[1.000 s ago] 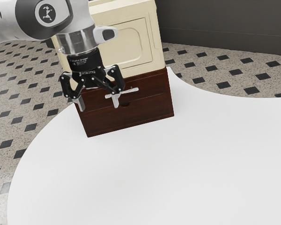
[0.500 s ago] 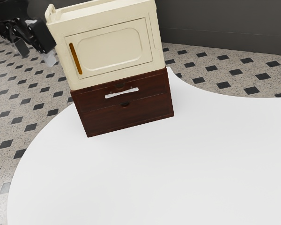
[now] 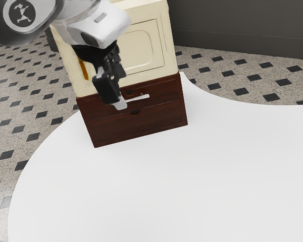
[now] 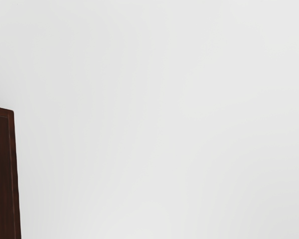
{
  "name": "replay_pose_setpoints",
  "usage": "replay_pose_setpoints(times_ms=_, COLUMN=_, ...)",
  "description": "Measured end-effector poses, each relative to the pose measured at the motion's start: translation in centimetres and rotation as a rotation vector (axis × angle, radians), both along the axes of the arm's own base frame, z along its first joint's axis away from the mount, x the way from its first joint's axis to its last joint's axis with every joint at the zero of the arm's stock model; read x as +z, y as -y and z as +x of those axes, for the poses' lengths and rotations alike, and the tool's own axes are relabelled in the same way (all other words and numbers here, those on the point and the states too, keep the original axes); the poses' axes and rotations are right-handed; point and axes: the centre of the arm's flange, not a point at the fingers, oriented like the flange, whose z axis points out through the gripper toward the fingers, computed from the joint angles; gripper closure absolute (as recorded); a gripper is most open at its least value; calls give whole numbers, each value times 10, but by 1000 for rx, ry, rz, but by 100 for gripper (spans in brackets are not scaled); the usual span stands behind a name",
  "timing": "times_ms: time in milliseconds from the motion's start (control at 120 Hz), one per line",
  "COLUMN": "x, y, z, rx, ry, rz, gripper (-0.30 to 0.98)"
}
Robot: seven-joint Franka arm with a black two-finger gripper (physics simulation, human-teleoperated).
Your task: Pull the drawer handle with one arm to open the drawer
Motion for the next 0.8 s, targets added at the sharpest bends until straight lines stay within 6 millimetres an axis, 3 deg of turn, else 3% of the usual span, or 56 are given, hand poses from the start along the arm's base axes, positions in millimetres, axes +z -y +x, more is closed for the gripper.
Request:
replay_pose_setpoints(times_ms=125, x=-9, y=4, z=16, rx=-85, ry=21, rz=-7, gripper=0)
replay_pose_setpoints(times_ms=367, x=-49, y=6, z=55, rx=-114, ry=-3, rz=-39, gripper=1)
replay_pose_setpoints(times_ms=492, x=-73, y=1, z=63, rx=-93, ry=-19, rz=11, gripper=12)
replay_pose_setpoints(times_ms=800, x=-88, y=-12, z=72, rx=-53, ry=16, rz=80, gripper=36)
